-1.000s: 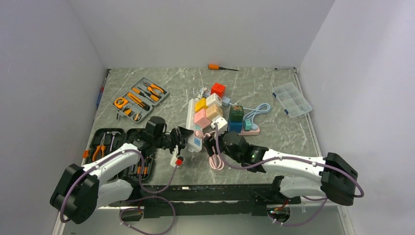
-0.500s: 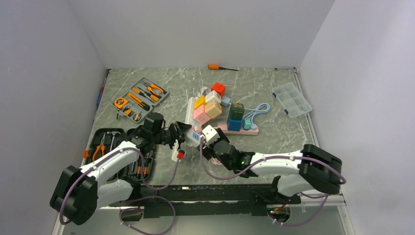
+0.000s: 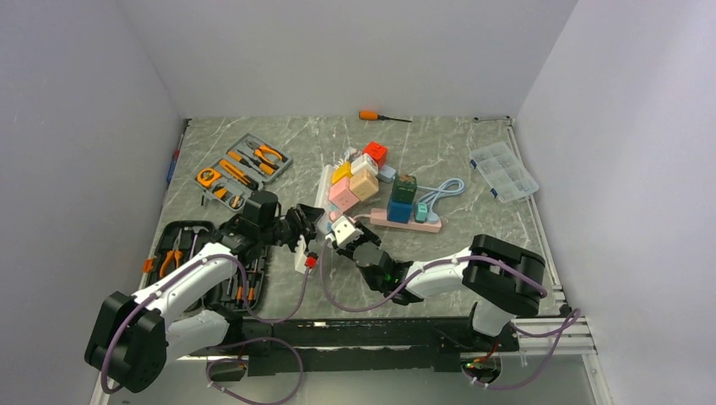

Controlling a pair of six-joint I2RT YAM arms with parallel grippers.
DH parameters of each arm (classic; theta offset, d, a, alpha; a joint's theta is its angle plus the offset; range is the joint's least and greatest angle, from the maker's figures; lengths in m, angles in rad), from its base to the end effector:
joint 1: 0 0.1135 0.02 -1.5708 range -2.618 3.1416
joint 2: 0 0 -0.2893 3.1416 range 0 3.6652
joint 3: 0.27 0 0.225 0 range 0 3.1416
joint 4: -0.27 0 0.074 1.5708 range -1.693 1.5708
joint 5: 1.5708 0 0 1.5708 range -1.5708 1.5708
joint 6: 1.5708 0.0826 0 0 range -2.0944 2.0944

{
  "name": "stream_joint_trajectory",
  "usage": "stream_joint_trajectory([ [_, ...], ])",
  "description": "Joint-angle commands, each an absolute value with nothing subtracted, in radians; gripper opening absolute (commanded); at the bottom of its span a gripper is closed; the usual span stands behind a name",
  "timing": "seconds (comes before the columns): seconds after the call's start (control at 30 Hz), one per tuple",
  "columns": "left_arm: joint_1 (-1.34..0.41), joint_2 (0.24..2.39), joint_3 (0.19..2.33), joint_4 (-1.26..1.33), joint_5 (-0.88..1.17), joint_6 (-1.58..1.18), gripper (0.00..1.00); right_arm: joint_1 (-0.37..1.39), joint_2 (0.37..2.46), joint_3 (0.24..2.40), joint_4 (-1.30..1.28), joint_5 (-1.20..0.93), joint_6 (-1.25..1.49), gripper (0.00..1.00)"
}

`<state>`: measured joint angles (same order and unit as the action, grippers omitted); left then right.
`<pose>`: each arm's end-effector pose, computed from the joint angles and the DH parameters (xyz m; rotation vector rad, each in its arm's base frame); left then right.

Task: Pull the plug off the socket
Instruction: Remove the plug from the socket.

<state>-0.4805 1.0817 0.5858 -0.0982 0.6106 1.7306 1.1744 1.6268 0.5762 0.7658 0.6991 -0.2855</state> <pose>0.1739 -0.1440 0.2392 1.9580 0.6043 0.1117 0.1756 0.2818 0.2055 -0.7989 1.5991 -0.0120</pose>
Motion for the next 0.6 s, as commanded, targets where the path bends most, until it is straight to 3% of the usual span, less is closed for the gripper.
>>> stream_joint_trajectory([
  [0.0, -0.484, 1.012, 0.674, 0.017, 0.698, 1.774, 0.07, 1.159, 1.611, 0.634, 0.925, 0.784, -0.297, 0.31],
  [0.1, -0.483, 1.012, 0.677, -0.035, 0.691, 1.793, 0.07, 1.159, 1.588, 0.619, 0.940, 0.793, -0.284, 0.04],
  [0.13, -0.482, 1.012, 0.675, -0.045, 0.689, 1.805, 0.07, 1.160, 1.580, 0.616, 0.944, 0.804, -0.277, 0.00],
  [0.57, -0.482, 1.000, 0.655, -0.187, 0.677, 1.925, 0.07, 1.128, 1.555, 0.568, 1.060, 0.892, -0.209, 0.00],
])
